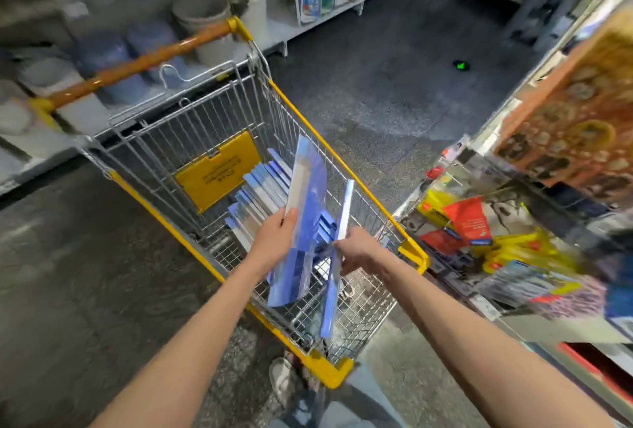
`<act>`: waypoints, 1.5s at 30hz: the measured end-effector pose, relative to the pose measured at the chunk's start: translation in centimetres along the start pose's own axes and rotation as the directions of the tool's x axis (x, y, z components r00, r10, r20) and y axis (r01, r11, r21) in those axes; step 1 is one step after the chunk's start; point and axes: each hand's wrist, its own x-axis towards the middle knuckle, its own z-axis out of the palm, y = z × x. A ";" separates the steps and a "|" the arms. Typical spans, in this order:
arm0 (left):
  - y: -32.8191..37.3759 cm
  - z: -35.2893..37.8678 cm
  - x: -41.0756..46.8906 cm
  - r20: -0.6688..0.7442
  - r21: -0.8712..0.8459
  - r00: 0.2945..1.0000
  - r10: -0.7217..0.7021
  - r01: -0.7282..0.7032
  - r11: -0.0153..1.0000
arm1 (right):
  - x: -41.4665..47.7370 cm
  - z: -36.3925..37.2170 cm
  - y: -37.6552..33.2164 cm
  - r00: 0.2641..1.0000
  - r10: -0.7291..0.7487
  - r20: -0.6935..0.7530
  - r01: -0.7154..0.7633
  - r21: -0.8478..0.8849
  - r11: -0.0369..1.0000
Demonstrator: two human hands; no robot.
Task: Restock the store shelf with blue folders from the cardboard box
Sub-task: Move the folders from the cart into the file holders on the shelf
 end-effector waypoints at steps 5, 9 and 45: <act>0.9 0.7 -0.5 0.069 -0.011 0.998 0.015 -0.015 1.000 | -3.0 -0.5 -3.8 0.990 -0.137 -0.034 0.132 -0.130 0.983; 1.0 0.7 -1.0 0.155 -0.117 0.987 -0.049 0.068 0.991 | -3.7 -0.8 -5.1 0.970 -0.244 -0.007 0.242 -0.101 0.965; 8.2 -3.1 -2.1 0.104 -0.113 0.989 0.107 -0.095 0.989 | -11.4 -9.2 -8.9 0.748 -0.587 -0.309 0.432 -0.445 0.785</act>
